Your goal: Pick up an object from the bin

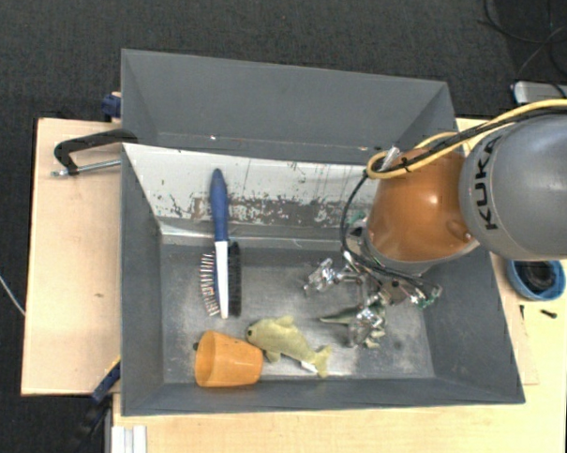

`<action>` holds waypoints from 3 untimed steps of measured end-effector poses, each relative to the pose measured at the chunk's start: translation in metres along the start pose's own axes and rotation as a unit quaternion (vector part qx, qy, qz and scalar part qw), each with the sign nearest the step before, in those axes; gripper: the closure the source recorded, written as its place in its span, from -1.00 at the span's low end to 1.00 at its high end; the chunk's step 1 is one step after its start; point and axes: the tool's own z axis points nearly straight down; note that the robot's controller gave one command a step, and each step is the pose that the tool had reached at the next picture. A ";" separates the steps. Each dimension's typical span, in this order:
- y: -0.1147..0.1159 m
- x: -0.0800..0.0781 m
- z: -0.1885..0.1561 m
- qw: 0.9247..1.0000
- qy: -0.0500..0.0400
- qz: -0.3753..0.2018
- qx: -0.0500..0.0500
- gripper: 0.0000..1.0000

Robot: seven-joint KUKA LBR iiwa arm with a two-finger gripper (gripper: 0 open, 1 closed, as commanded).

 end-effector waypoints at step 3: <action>-0.085 0.043 -0.219 0.997 -0.005 -0.076 0.008 1.00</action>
Offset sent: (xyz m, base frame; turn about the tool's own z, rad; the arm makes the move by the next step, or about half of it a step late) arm 0.0154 -0.0458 -0.0046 -0.1440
